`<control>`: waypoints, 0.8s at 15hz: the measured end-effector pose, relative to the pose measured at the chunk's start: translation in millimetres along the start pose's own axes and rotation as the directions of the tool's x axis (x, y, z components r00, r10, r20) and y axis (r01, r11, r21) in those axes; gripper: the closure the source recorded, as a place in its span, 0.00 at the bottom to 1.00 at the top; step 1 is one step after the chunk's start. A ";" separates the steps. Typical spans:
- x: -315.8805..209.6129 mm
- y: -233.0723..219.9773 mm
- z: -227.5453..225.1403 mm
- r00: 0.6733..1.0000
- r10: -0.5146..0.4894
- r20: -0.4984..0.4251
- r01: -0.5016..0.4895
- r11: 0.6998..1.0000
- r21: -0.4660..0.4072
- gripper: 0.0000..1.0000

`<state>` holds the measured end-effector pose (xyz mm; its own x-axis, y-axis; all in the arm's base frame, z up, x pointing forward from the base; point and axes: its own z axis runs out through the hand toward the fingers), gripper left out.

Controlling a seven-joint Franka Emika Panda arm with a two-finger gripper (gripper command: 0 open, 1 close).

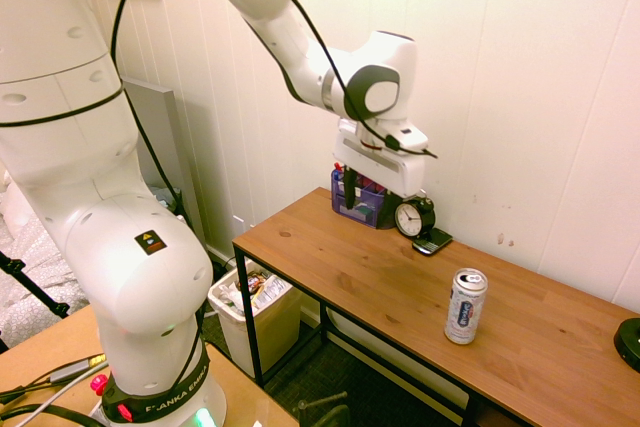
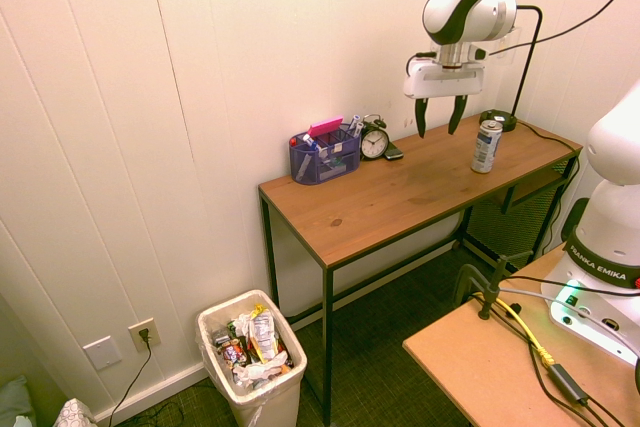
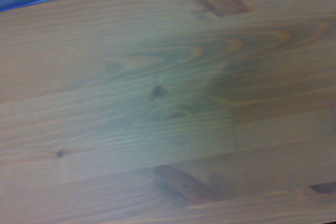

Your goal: Throw the can in the trash bin

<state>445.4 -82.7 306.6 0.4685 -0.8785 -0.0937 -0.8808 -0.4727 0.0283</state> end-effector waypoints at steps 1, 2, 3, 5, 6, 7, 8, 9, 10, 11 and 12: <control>15.1 10.4 11.4 0.999 0.039 0.018 -0.039 0.999 -0.002 0.00; 25.8 19.8 20.5 0.997 0.071 0.041 -0.071 0.997 -0.004 0.00; 35.1 30.9 29.6 0.993 0.101 0.058 -0.100 0.995 -0.007 0.00; 47.9 56.5 49.3 0.985 0.157 0.076 -0.156 0.988 -0.018 0.00; 55.3 70.9 58.0 0.979 0.191 0.074 -0.190 0.982 -0.019 0.00; 63.2 83.6 64.5 0.972 0.228 0.064 -0.227 0.974 -0.013 0.00; 71.1 93.3 67.4 0.962 0.269 0.047 -0.269 0.963 0.000 0.00; 79.8 100.0 67.5 0.948 0.318 0.022 -0.319 0.947 0.023 0.00; 86.9 102.5 66.8 0.933 0.360 -0.004 -0.359 0.932 0.051 0.00; 92.2 102.3 67.0 0.917 0.399 -0.029 -0.396 0.915 0.079 0.00; 97.0 100.7 69.3 0.896 0.441 -0.049 -0.435 0.895 0.100 0.00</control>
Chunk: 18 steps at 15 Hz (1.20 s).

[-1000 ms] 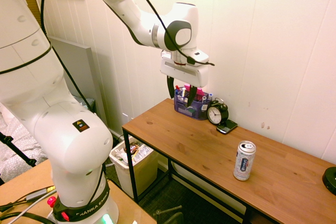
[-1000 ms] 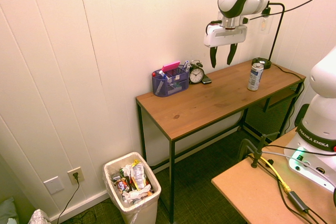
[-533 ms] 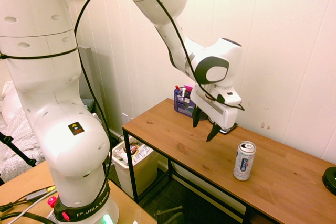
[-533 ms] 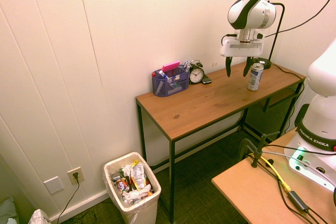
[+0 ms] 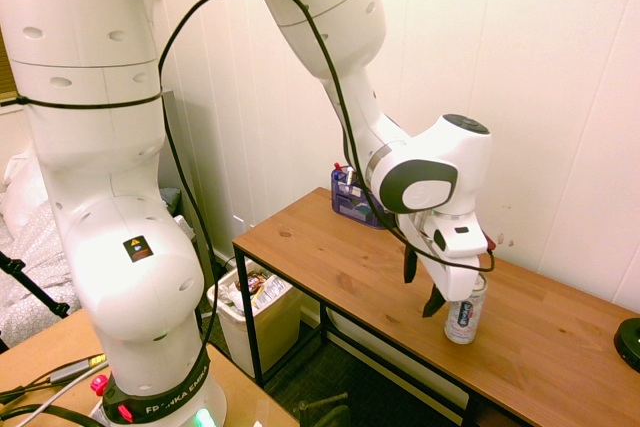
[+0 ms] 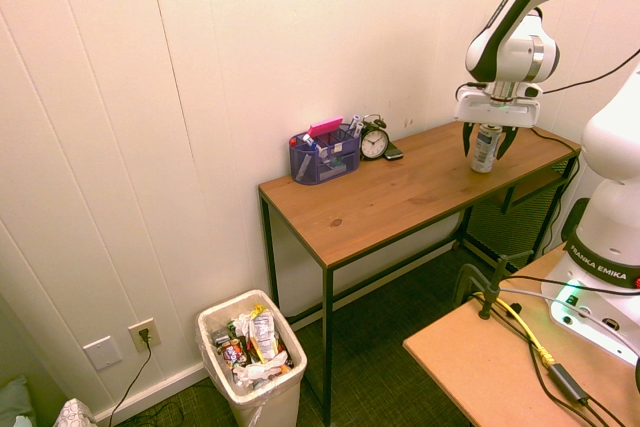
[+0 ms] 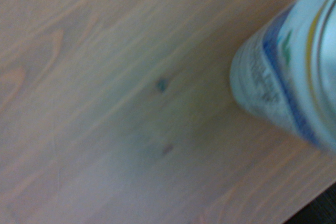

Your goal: Throw the can in the trash bin

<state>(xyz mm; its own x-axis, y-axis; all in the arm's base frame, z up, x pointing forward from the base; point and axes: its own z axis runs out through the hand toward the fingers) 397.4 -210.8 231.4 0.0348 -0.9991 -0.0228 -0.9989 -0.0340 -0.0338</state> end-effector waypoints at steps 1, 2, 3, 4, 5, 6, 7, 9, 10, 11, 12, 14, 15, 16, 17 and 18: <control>4.2 -4.3 3.6 0.999 0.041 -0.022 -0.040 0.999 0.010 0.00; 10.5 -9.0 7.0 0.995 0.085 -0.049 -0.084 0.996 0.017 0.00; 20.7 -13.5 9.5 0.987 0.135 -0.082 -0.133 0.991 0.031 0.00; 32.0 -16.2 10.0 0.976 0.183 -0.115 -0.178 0.983 0.052 0.00; 41.2 -18.7 8.6 0.966 0.219 -0.137 -0.210 0.975 0.078 0.00; 46.8 -21.6 5.4 0.960 0.239 -0.149 -0.224 0.969 0.105 0.00; 47.1 -25.4 2.5 0.958 0.245 -0.151 -0.228 0.966 0.120 0.00; 37.1 -32.6 2.5 0.961 0.234 -0.147 -0.217 0.969 0.121 0.00; 32.3 -34.9 3.3 0.963 0.229 -0.144 -0.214 0.970 0.118 0.00; 29.2 -35.4 4.6 0.963 0.230 -0.137 -0.216 0.970 0.110 1.00; 28.3 -34.8 6.1 0.962 0.240 -0.130 -0.227 0.968 0.105 1.00; 28.0 -32.9 9.8 0.959 0.258 -0.116 -0.247 0.964 0.100 1.00; 28.3 -32.2 11.5 0.959 0.261 -0.114 -0.250 0.963 0.098 1.00; 28.9 -31.6 13.1 0.958 0.264 -0.114 -0.253 0.962 0.098 1.00; 29.4 -31.2 14.8 0.957 0.265 -0.115 -0.255 0.962 0.098 1.00; 29.7 -31.0 15.8 0.957 0.266 -0.116 -0.256 0.962 0.099 1.00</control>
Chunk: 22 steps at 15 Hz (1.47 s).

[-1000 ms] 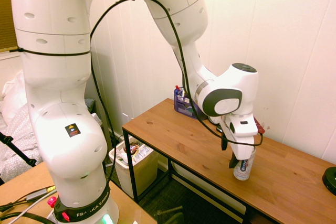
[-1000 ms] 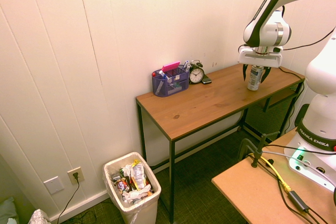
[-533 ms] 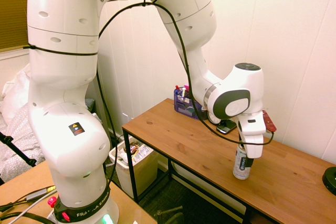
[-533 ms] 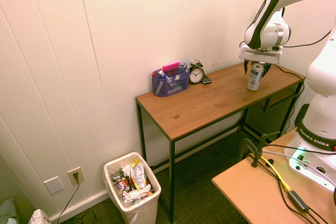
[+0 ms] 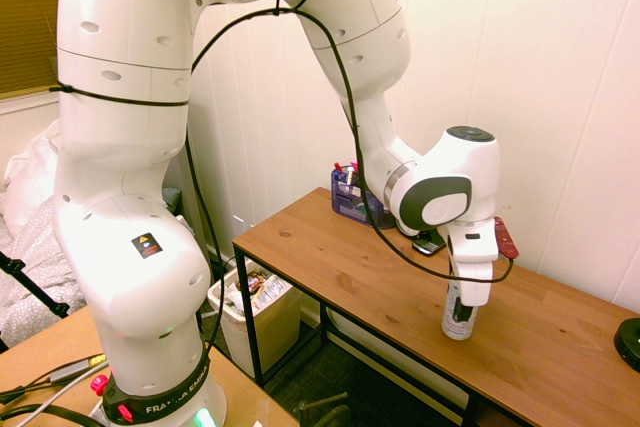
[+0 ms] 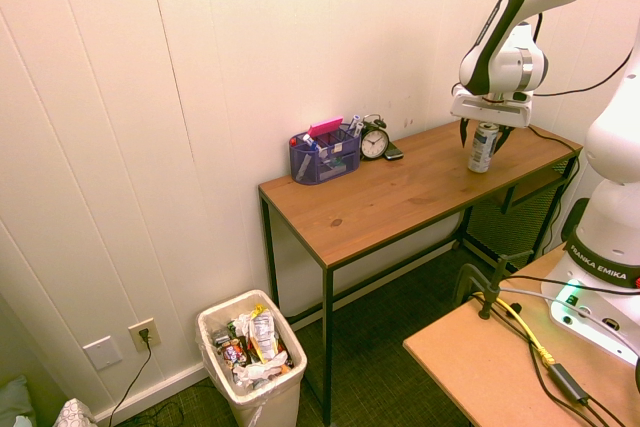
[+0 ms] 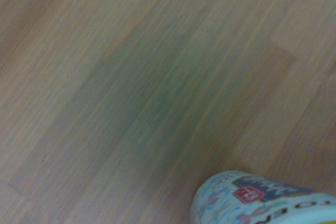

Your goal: Throw the can in the trash bin

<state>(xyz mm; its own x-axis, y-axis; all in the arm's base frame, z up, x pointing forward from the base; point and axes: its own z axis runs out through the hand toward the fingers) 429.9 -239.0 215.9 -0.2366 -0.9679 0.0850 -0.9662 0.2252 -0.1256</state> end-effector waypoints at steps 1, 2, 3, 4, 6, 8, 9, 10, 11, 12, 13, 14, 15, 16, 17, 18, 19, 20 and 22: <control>0.2 -0.1 0.2 1.000 0.000 -0.001 0.000 1.000 0.002 1.00; 0.7 -0.4 -0.2 1.000 0.001 -0.002 -0.001 1.000 0.006 1.00; 0.8 -0.8 -0.5 1.000 0.000 -0.004 0.000 1.000 0.009 1.00; 0.9 -1.1 -0.8 1.000 0.000 -0.004 0.000 1.000 0.011 1.00; -0.2 -1.6 -1.0 1.000 -0.005 -0.004 0.005 1.000 0.013 1.00; -6.4 -4.3 -3.5 1.000 -0.025 -0.007 0.025 0.999 0.024 1.00; -10.4 -6.3 -7.8 0.999 -0.042 -0.010 0.042 0.998 0.036 1.00; -12.9 -7.7 -13.9 0.999 -0.050 -0.010 0.051 0.997 0.049 1.00; -15.4 -7.1 -22.3 0.998 -0.065 -0.005 0.065 0.996 0.065 1.00; -20.0 -5.0 -32.6 0.995 -0.097 0.001 0.096 0.992 0.083 1.00; -29.8 -1.9 -46.2 0.990 -0.141 0.011 0.139 0.984 0.109 1.00; -45.5 3.2 -61.7 0.981 -0.194 0.023 0.189 0.972 0.138 1.00; -63.9 10.4 -75.7 0.968 -0.247 0.035 0.239 0.957 0.163 1.00; -83.0 18.6 -89.3 0.951 -0.305 0.044 0.292 0.939 0.184 1.00; -101.6 27.5 -102.1 0.931 -0.363 0.051 0.346 0.917 0.199 1.00; -120.4 35.7 -116.7 0.906 -0.420 0.054 0.401 0.891 0.212 1.00; -140.9 41.9 -133.7 0.877 -0.477 0.048 0.456 0.861 0.225 1.00; -167.3 46.7 -154.9 0.843 -0.536 0.037 0.514 0.825 0.237 1.00; -235.6 62.9 -205.9 0.755 -0.656 0.003 0.632 0.729 0.262 1.00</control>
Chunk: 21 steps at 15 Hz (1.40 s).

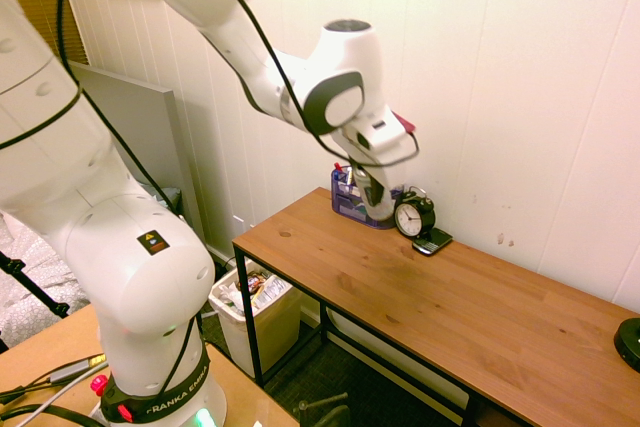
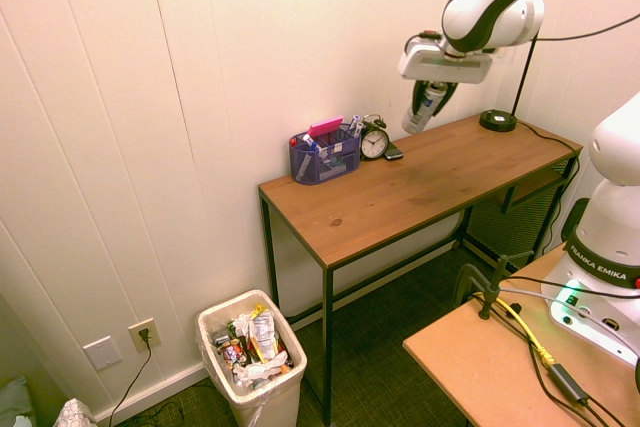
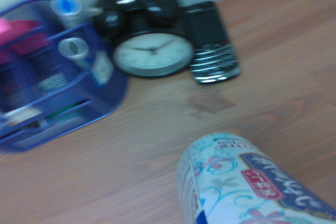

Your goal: Throw the can in the trash bin

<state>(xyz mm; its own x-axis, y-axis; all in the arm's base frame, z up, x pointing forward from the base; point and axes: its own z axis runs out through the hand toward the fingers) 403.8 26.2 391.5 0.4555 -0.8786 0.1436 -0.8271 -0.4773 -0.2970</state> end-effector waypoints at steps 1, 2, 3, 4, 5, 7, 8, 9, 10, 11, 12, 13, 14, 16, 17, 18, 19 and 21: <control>-34.7 -24.5 -19.7 0.997 -0.080 0.001 0.080 0.997 0.015 1.00; -71.3 -50.5 -37.6 0.989 -0.151 0.004 0.151 0.988 0.026 1.00; -103.4 -71.9 -48.6 0.977 -0.212 0.010 0.211 0.977 0.030 1.00; -132.5 -90.9 -53.8 0.964 -0.266 0.014 0.265 0.964 0.029 1.00; -157.6 -108.1 -54.5 0.950 -0.313 0.013 0.313 0.950 0.023 1.00; -200.1 -142.7 -49.6 0.921 -0.390 0.026 0.389 0.921 0.007 1.00; -217.8 -158.9 -45.6 0.906 -0.422 0.037 0.423 0.906 -0.011 1.00; -233.8 -174.9 -40.8 0.891 -0.451 0.055 0.453 0.891 -0.031 1.00; -248.5 -188.8 -35.1 0.874 -0.480 0.076 0.484 0.873 -0.051 1.00; -264.9 -201.1 -28.7 0.856 -0.507 0.101 0.514 0.855 -0.067 1.00; -282.6 -211.1 -20.4 0.838 -0.532 0.123 0.542 0.836 -0.080 1.00; -299.3 -217.6 -10.8 0.825 -0.548 0.139 0.562 0.822 -0.096 1.00; -313.3 -221.5 1.2 0.814 -0.559 0.157 0.577 0.809 -0.113 1.00; -328.8 -228.5 29.9 0.802 -0.566 0.191 0.593 0.792 -0.145 1.00; -330.6 -232.3 45.5 0.803 -0.560 0.203 0.591 0.791 -0.159 1.00; -331.2 -236.6 61.0 0.805 -0.553 0.214 0.588 0.791 -0.170 1.00; -333.7 -240.6 78.2 0.806 -0.545 0.231 0.586 0.790 -0.181 1.00; -342.5 -246.2 105.6 0.804 -0.536 0.258 0.587 0.786 -0.195 1.00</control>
<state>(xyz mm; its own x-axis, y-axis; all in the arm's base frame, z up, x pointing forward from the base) 486.1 446.4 315.7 0.8945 -0.4460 0.0308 -0.4469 -0.8939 0.0346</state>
